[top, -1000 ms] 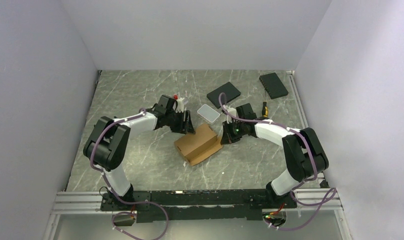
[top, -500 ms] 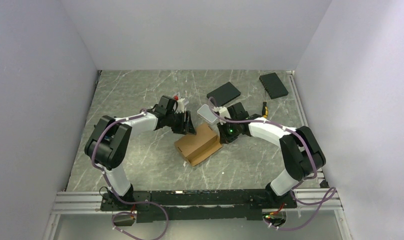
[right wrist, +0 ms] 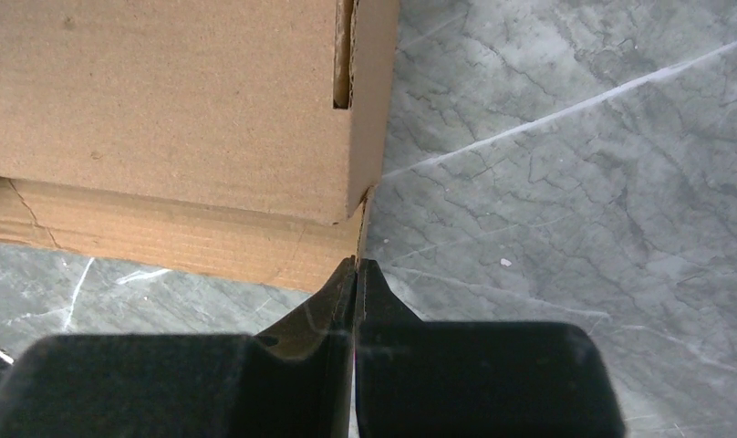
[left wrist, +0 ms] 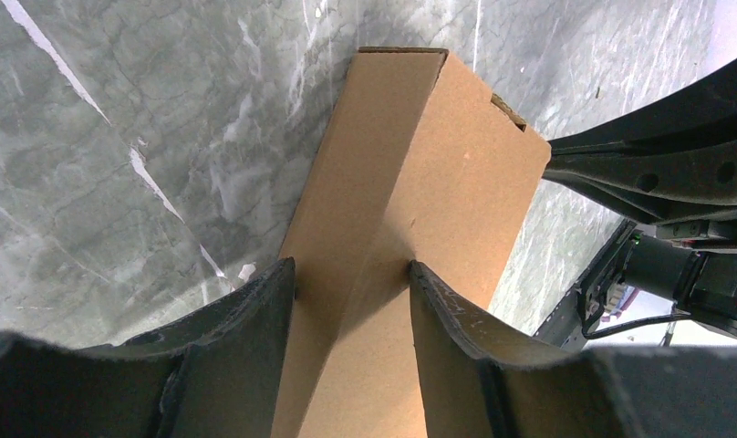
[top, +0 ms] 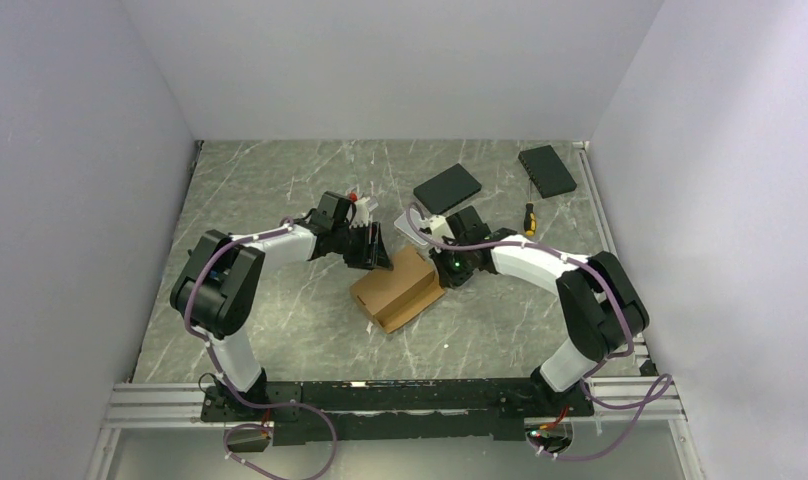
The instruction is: Fold the paper box
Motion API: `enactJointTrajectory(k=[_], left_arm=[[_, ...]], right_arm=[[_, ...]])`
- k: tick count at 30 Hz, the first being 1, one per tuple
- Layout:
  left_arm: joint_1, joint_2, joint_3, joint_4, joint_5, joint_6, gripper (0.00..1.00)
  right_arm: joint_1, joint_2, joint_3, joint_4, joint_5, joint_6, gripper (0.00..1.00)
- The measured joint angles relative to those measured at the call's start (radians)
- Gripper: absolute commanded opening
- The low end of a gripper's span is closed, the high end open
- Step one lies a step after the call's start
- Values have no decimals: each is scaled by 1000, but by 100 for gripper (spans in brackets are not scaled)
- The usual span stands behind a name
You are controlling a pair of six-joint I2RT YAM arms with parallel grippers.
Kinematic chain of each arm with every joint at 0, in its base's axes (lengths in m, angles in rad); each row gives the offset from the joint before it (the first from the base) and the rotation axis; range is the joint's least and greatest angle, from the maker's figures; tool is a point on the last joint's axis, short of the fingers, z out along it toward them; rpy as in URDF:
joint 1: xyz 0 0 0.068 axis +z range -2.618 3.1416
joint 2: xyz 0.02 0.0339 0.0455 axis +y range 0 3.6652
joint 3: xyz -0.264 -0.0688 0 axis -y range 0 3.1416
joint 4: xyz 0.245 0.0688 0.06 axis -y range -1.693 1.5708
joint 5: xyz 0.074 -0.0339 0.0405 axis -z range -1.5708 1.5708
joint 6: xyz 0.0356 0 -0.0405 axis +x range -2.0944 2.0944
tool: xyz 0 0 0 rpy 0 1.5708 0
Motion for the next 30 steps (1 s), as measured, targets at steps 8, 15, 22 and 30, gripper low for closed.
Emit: enactJointTrajectory(k=[8, 15, 22, 30], left_arm=[[0, 6, 0, 0, 2, -14, 53], [0, 6, 1, 0, 3, -14, 53], [0, 8, 2, -1, 3, -14, 52], [0, 14, 10, -8, 13, -5, 51]], right_arm=[[28, 0, 1, -3, 42, -29, 3], [37, 0, 1, -4, 55, -41, 2], [39, 0, 1, -5, 55, -47, 2], [39, 0, 1, -6, 58, -53, 2]])
